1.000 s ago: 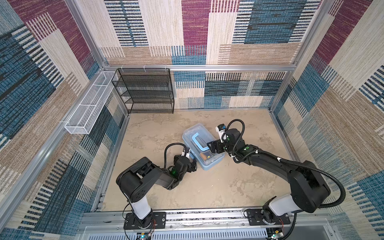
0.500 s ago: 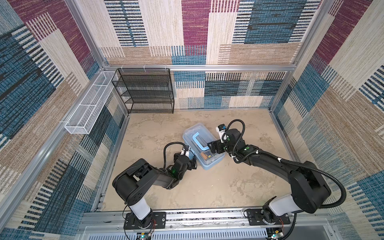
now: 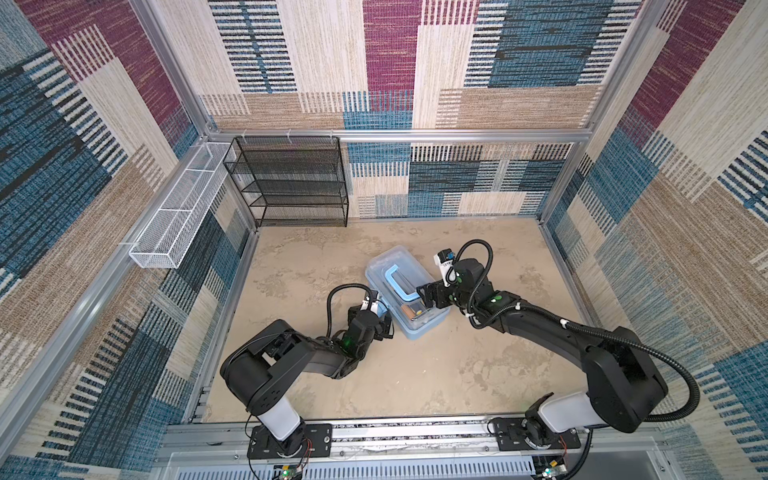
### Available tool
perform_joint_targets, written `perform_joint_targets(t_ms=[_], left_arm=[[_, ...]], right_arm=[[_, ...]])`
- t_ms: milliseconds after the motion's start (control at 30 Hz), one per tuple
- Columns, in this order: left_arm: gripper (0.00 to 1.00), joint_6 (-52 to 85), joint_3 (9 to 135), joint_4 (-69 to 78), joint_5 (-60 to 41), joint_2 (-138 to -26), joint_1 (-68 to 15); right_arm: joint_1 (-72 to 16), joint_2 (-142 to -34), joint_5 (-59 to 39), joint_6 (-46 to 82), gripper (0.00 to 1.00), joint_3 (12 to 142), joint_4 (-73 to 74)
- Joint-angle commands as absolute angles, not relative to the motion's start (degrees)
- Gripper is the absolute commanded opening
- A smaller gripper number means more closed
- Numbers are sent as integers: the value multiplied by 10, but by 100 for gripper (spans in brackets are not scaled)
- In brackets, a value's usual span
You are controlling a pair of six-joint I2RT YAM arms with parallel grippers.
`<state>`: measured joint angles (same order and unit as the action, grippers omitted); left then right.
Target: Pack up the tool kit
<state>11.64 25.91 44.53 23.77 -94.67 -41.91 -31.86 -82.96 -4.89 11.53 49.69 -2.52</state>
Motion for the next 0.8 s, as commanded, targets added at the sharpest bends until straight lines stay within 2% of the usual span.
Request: perform_joint_targets(t_ms=[0,767], left_arm=[[83,106,263,433,266,-940,-418],[79,108,265,385,282,-900,-400]], right_arm=[[-319,-822,-40,123,94,493,-19],[-319,-781,-40,135,94,484,-29]])
